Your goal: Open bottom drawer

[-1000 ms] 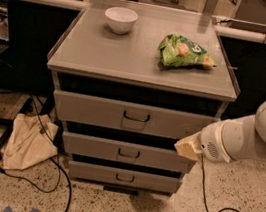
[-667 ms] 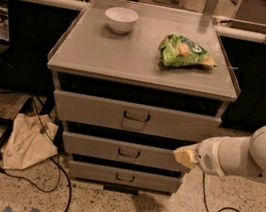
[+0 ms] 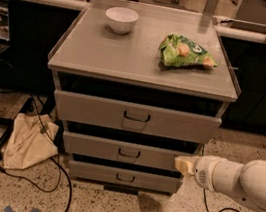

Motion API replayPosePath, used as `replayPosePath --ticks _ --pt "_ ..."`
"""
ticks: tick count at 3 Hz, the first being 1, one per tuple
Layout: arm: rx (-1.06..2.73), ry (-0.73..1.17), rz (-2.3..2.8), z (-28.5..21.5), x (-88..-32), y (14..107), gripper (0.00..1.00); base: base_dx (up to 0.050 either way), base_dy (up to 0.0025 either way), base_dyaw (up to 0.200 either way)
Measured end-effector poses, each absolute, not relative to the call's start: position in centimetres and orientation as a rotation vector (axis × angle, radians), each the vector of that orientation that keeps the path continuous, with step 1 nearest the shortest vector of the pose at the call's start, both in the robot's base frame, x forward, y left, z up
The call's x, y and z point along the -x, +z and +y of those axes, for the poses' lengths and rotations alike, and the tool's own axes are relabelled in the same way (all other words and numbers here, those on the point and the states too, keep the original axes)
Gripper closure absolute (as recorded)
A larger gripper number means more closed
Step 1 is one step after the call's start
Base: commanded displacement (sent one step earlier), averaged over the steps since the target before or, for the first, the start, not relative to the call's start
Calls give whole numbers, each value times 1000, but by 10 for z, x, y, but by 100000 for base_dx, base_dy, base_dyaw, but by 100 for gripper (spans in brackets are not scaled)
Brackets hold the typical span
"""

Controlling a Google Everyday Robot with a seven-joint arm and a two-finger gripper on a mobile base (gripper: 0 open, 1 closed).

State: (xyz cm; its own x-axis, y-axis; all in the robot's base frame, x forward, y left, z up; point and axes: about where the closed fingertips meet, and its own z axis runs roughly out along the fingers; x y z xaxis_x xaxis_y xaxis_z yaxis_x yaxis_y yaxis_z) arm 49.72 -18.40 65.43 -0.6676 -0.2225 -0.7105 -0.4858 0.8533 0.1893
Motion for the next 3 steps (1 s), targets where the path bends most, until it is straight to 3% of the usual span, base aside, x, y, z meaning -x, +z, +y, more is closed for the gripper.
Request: replayPosePath --ticks 3 --pt "520 563 2296 -187 -496 611 100 0 0 0"
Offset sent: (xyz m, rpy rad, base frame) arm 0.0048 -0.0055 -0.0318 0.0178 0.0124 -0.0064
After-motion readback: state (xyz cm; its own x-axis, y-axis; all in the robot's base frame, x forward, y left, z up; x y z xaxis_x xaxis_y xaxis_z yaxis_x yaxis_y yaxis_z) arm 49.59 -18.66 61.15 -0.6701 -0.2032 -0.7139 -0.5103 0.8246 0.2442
